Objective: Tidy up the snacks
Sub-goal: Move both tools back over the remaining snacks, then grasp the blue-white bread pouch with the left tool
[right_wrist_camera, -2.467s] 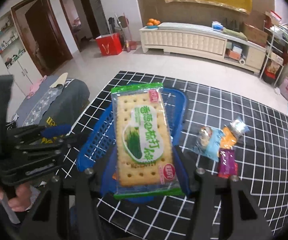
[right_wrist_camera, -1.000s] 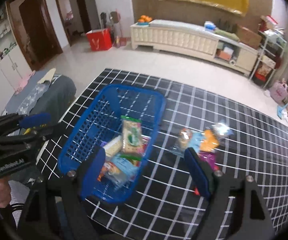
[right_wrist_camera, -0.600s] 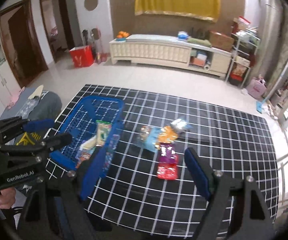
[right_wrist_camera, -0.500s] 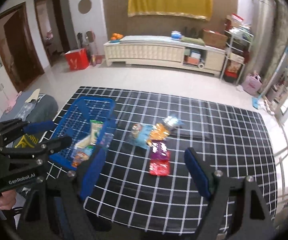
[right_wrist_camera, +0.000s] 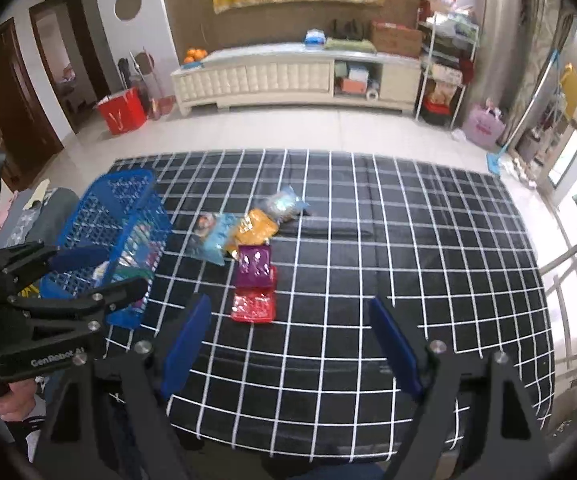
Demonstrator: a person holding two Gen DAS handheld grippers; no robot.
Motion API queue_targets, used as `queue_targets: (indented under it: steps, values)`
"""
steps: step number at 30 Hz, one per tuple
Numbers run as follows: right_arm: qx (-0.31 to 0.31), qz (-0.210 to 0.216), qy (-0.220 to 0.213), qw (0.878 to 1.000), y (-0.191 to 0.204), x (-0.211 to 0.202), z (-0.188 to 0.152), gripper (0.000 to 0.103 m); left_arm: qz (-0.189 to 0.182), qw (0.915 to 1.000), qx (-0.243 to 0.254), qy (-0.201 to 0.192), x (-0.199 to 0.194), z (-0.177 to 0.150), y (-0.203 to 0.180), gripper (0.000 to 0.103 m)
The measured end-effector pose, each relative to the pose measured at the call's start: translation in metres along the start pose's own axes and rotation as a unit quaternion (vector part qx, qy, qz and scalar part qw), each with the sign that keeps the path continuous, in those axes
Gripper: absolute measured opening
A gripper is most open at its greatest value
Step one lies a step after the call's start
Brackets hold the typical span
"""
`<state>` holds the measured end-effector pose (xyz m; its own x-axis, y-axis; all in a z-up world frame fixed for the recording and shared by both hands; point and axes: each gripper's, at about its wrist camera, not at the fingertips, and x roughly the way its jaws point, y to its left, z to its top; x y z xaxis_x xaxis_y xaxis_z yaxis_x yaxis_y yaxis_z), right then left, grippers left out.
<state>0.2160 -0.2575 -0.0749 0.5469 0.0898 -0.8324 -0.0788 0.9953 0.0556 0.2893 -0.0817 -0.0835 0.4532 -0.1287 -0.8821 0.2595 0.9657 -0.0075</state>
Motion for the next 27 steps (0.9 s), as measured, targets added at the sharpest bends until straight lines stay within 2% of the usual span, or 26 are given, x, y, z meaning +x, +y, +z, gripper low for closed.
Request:
queue_targets:
  steps: [7,11,18,23,27]
  values:
    - [-0.007,0.011,0.033,0.999,-0.014,0.052,0.011,0.084,-0.016,0.9977,-0.056,0.034,0.058,0.024,0.015,0.060]
    - [0.003,0.023,0.050,0.998,-0.026,0.082,0.019,0.084,0.005,0.9956,-0.084,0.042,0.086,0.039,0.026,0.060]
    - [0.020,0.047,0.066,0.997,-0.040,0.116,0.031,0.084,0.015,0.9905,-0.117,0.071,0.131,0.058,0.036,0.060]
    - [0.022,0.061,0.075,0.995,-0.045,0.129,0.035,0.084,0.013,0.9852,-0.130,0.110,0.158,0.072,0.050,0.060]
    - [0.027,0.073,0.074,0.994,-0.050,0.139,0.036,0.084,0.042,0.9828,-0.127,0.128,0.172,0.078,0.056,0.060]
